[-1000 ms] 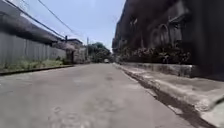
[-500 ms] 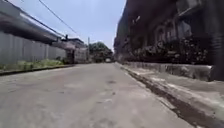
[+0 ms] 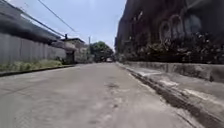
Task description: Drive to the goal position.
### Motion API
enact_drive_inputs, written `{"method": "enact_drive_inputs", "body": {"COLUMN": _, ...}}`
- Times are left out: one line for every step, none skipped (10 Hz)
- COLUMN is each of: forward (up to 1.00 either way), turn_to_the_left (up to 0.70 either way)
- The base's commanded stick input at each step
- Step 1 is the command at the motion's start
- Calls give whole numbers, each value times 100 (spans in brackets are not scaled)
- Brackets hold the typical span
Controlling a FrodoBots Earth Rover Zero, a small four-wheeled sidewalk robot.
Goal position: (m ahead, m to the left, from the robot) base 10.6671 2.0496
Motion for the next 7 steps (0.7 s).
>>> {"method": "enact_drive_inputs", "body": {"forward": 100, "turn_to_the_left": 0}}
{"method": "enact_drive_inputs", "body": {"forward": 100, "turn_to_the_left": 0}}
{"method": "enact_drive_inputs", "body": {"forward": 100, "turn_to_the_left": 0}}
{"method": "enact_drive_inputs", "body": {"forward": 100, "turn_to_the_left": 0}}
{"method": "enact_drive_inputs", "body": {"forward": 100, "turn_to_the_left": 0}}
{"method": "enact_drive_inputs", "body": {"forward": 100, "turn_to_the_left": 0}}
{"method": "enact_drive_inputs", "body": {"forward": 100, "turn_to_the_left": 0}}
